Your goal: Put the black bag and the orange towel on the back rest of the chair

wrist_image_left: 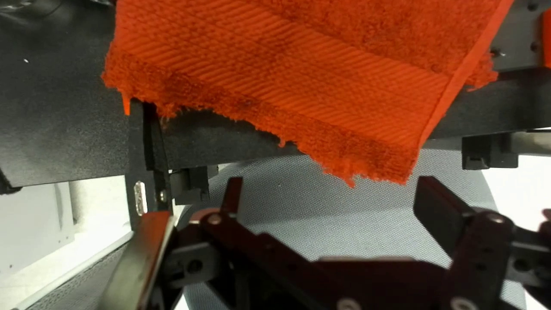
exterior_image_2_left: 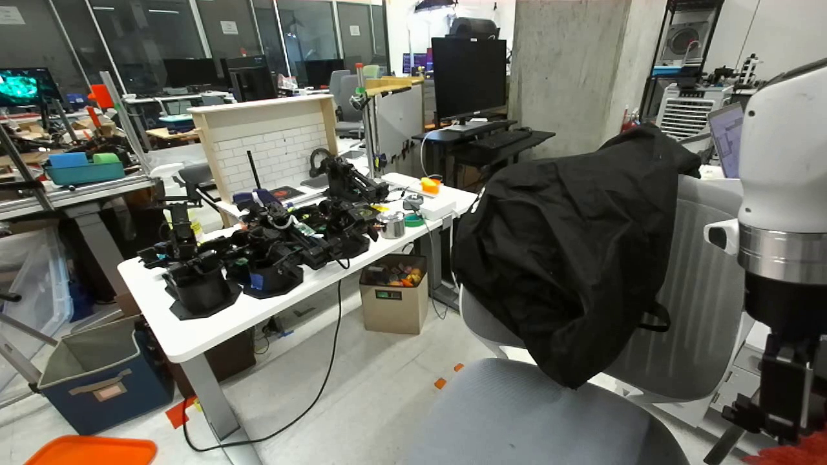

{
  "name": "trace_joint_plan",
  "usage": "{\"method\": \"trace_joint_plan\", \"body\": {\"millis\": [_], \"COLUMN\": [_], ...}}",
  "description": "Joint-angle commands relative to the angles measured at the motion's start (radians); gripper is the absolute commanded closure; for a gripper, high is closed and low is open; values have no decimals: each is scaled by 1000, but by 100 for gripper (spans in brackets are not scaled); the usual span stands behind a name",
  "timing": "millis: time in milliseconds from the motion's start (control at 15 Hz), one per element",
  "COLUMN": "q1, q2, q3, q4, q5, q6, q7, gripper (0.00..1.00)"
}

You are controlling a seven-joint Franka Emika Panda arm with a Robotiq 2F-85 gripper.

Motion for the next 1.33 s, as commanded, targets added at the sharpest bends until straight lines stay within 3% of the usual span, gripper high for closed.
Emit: {"method": "trace_joint_plan", "body": {"millis": [0,467,1267], "q1": [18,39,107], "q2": [5,44,193], "q3": [16,27,43], "q4": [38,115,230], "q5": [27,29,9], "q6": [-72,-172,-201], "q7": [18,24,81], "gripper": [0,0,0]}}
